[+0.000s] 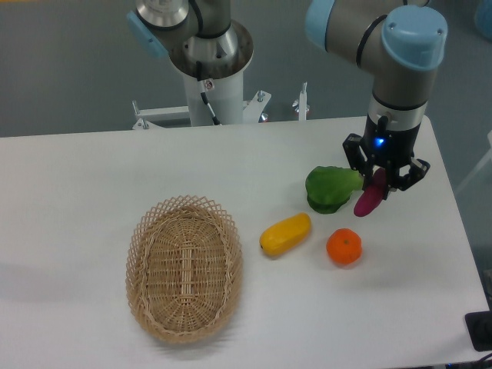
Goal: Place the sweet potato on the table
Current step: 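Lift the held purple sweet potato slightly with the gripper, then carry the sweet potato past the orange toward the open table area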
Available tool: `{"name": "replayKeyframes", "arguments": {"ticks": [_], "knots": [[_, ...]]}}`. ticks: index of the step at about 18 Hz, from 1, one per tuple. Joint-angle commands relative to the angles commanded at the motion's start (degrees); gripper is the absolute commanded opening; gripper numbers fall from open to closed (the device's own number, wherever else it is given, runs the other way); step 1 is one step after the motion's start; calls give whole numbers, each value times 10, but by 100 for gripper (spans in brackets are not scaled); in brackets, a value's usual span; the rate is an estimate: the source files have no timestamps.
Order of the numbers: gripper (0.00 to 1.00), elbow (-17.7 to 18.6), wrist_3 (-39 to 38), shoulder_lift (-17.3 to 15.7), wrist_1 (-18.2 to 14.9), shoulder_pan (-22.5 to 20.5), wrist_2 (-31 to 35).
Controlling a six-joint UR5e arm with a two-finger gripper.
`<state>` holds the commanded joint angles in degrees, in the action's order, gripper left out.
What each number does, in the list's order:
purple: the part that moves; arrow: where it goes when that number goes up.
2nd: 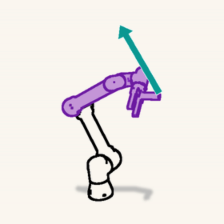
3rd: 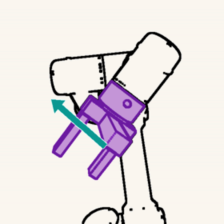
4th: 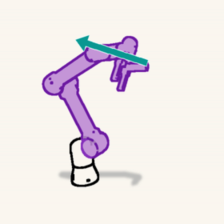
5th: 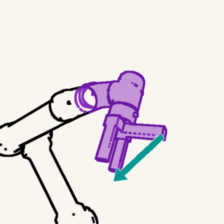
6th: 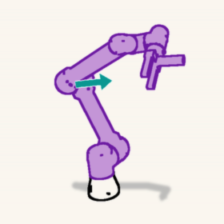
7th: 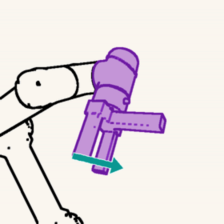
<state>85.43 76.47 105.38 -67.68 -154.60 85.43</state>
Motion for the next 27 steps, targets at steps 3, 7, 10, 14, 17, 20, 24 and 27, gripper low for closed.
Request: {"name": "replayKeyframes", "arguments": {"ticks": [3,7,10,14,17,20,24,27], "knots": [[37,3,-1,0,2,2,0],[37,4,-11,2,3,4,0],[37,7,-28,3,4,13,-1],[37,7,-95,11,6,46,1],[37,11,-157,29,40,85,5],[37,14,-227,54,82,125,5],[37,14,-252,94,120,150,3],[37,12,-248,132,148,161,3]]}}
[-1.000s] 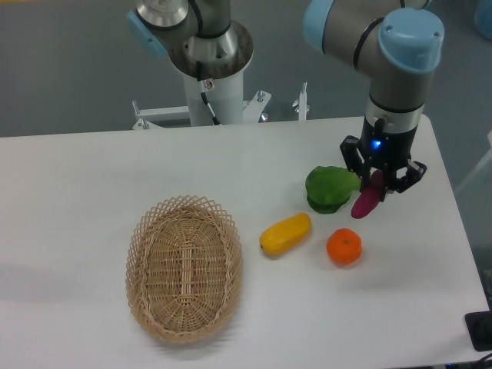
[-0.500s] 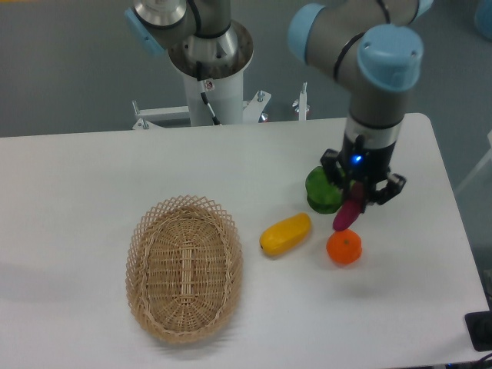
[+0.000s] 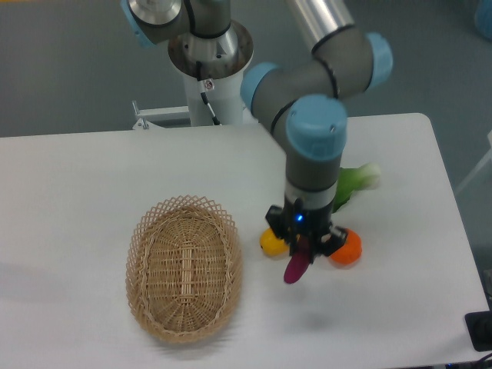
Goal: Place the sweet potato on the table
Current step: 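Carry the sweet potato past the orange toward the open table area, then lower the sweet potato onto the table beside the basket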
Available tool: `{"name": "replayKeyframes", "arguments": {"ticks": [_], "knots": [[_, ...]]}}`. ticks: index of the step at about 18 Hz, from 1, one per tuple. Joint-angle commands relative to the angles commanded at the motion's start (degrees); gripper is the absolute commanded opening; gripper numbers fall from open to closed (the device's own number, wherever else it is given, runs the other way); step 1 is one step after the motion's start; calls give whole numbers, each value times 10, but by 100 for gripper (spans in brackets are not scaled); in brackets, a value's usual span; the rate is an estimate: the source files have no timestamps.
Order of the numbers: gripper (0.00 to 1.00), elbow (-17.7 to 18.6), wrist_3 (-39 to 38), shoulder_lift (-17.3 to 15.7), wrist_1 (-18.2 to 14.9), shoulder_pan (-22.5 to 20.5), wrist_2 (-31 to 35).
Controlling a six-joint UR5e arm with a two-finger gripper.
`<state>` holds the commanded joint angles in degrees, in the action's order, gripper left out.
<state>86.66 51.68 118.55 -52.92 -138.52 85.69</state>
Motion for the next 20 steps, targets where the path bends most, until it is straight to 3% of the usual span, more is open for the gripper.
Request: {"name": "replayKeyframes", "arguments": {"ticks": [5,11,20], "knots": [[37,-12,15,53,54,7,2],[37,-17,83,74,57,7,4],[39,-8,87,79,56,8,28]]}}
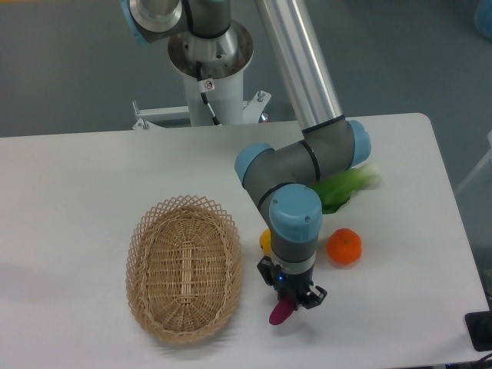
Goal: Place the sweet potato on the table
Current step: 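Lower the sweet potato onto the table beside the basket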
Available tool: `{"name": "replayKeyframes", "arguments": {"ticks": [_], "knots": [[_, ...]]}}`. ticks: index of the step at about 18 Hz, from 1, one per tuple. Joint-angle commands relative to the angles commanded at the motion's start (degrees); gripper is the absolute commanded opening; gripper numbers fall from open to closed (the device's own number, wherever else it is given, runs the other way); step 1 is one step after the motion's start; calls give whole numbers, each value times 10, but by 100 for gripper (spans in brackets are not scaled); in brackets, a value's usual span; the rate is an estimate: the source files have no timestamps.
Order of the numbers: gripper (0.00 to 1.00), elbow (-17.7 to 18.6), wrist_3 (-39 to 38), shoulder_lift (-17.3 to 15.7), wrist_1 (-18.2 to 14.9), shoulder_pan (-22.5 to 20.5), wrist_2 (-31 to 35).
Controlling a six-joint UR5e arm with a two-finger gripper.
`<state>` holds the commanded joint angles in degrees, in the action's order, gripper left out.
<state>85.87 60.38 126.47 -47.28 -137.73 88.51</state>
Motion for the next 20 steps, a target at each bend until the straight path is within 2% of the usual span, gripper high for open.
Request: {"name": "replayKeyframes", "arguments": {"ticks": [9,17,19,20], "knots": [[45,4,2,2,1,0,0],[46,6,0,4,1,0,0],[51,5,0,5,1,0,0],[61,4,1,4,1,0,0]]}}
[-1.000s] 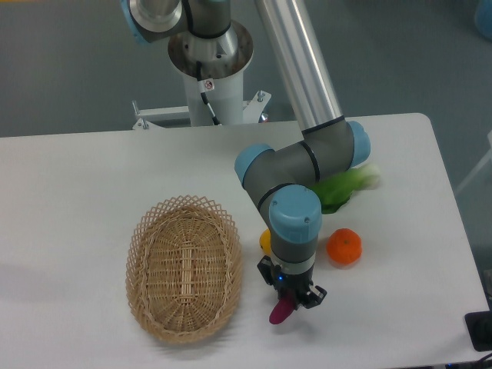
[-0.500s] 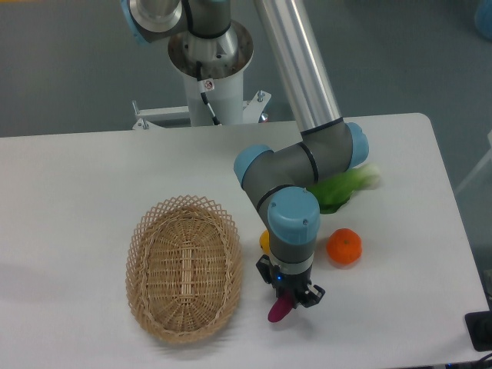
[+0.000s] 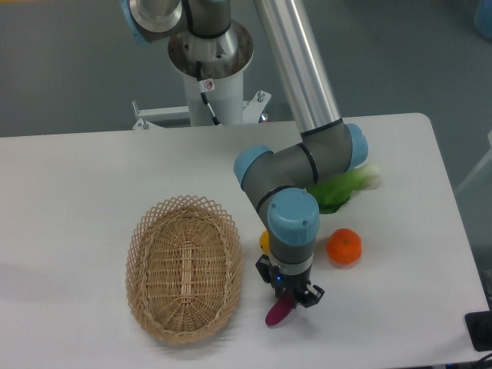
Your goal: Place the sweet potato on the table
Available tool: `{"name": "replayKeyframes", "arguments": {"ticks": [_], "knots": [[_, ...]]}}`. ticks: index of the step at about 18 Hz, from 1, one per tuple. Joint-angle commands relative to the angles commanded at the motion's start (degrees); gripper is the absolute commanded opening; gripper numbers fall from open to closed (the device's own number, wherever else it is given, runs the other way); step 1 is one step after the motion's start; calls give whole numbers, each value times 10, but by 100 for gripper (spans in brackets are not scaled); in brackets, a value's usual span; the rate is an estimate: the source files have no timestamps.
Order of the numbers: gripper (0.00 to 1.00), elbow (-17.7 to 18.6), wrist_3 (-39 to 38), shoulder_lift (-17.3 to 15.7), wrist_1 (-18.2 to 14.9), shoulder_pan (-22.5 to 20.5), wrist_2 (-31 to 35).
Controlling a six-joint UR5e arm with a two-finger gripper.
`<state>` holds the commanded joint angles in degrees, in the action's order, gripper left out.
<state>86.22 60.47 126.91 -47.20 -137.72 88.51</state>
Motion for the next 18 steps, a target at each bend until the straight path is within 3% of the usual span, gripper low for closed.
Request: {"name": "replayKeyframes", "arguments": {"ticks": [3,4,11,15,18], "knots": [[96,-10,2,-11,-1,-1,-1],[100,-13,1,-12,-2,-1,-1],[100,-9,-51,-46,-4,-1,2],[100,-10,-46,-90,-6,-3,11],[100,-11,-40,-142,-25,-19,36]]}}
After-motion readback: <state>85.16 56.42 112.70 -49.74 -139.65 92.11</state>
